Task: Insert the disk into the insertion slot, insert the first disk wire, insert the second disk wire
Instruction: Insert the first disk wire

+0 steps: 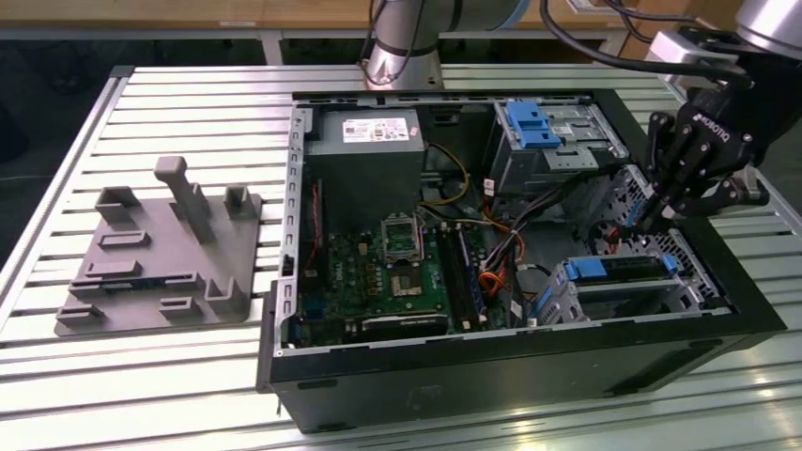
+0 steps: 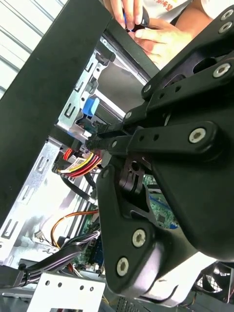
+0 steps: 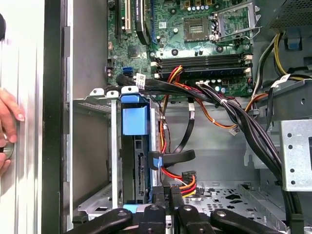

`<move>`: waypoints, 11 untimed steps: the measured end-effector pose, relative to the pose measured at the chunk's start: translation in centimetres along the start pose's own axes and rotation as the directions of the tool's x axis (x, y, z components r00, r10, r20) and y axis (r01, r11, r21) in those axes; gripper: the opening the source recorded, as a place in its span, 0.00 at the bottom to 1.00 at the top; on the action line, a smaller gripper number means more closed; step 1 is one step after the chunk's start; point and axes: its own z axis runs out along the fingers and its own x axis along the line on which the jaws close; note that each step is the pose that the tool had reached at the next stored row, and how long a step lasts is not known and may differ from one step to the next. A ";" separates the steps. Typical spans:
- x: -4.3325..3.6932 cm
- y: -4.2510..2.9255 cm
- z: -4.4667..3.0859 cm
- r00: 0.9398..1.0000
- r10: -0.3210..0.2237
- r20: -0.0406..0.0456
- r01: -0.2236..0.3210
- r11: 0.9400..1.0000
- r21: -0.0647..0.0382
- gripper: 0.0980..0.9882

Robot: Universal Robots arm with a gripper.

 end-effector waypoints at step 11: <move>0.05 0.96 0.11 1.000 0.002 0.001 -0.002 1.000 0.013 0.07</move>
